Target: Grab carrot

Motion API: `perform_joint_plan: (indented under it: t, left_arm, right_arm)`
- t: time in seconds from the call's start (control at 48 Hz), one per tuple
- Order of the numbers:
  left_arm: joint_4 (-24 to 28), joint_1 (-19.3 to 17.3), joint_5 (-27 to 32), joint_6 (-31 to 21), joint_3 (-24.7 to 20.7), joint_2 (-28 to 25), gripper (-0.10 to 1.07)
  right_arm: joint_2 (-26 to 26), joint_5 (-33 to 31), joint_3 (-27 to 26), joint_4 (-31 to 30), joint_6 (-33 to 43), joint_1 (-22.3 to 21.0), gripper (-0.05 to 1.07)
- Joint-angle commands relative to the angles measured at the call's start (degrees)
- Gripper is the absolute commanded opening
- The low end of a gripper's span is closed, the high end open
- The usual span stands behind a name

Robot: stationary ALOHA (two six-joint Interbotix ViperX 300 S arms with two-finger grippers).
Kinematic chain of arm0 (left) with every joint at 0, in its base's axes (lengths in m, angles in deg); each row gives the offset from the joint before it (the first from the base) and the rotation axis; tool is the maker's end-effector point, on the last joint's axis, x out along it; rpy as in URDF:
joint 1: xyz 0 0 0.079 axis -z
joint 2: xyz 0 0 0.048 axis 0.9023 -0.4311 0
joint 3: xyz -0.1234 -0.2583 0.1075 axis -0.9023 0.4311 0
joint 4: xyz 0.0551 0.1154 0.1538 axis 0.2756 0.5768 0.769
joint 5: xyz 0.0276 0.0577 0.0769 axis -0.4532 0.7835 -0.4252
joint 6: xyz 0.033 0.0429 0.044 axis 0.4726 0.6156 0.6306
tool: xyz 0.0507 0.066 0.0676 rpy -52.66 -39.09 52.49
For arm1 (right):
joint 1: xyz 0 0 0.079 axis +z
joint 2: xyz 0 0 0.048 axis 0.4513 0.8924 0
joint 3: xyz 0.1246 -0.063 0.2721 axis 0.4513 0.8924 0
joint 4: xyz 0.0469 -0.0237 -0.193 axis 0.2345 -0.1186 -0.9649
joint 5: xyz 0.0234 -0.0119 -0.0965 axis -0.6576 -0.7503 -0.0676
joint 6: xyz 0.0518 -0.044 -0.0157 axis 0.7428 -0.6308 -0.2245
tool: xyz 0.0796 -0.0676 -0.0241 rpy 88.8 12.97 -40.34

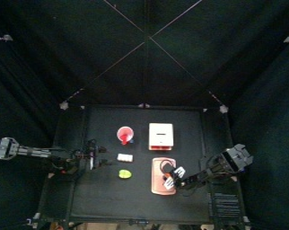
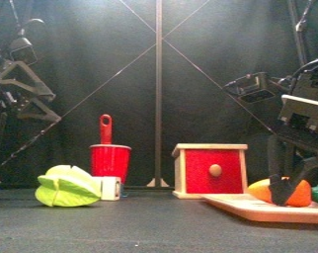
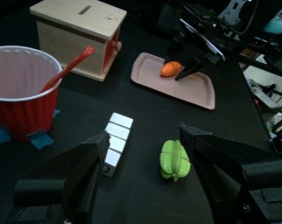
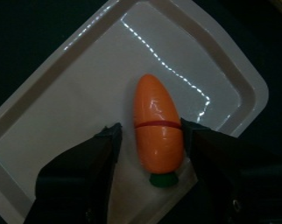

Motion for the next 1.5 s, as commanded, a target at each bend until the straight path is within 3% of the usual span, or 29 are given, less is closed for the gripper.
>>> perform_joint_plan:
  t: [0.0, 0.229, 0.625, 1.479]
  left_arm:
    - [0.0, -0.2, -0.3, 0.1, -0.8, -0.1, 0.97]
    - [0.0, -0.2, -0.3, 0.2, -0.8, -0.2, 0.97]
    - [0.0, -0.2, -0.3, 0.2, -0.8, -0.1, 0.97]
    - [0.0, -0.2, -0.3, 0.1, -0.9, -0.1, 0.97]
  right_arm:
    - [-0.9, 0.1, -0.2, -0.1, 0.1, -0.3, 0.88]
    - [-1.0, 0.1, -0.2, -0.4, 0.1, -0.3, 0.84]
    - [-1.2, 0.0, -0.7, -0.6, -0.1, -0.3, 0.59]
    - [-2.6, -3.3, -2.5, -2.4, -0.1, 0.7, 0.58]
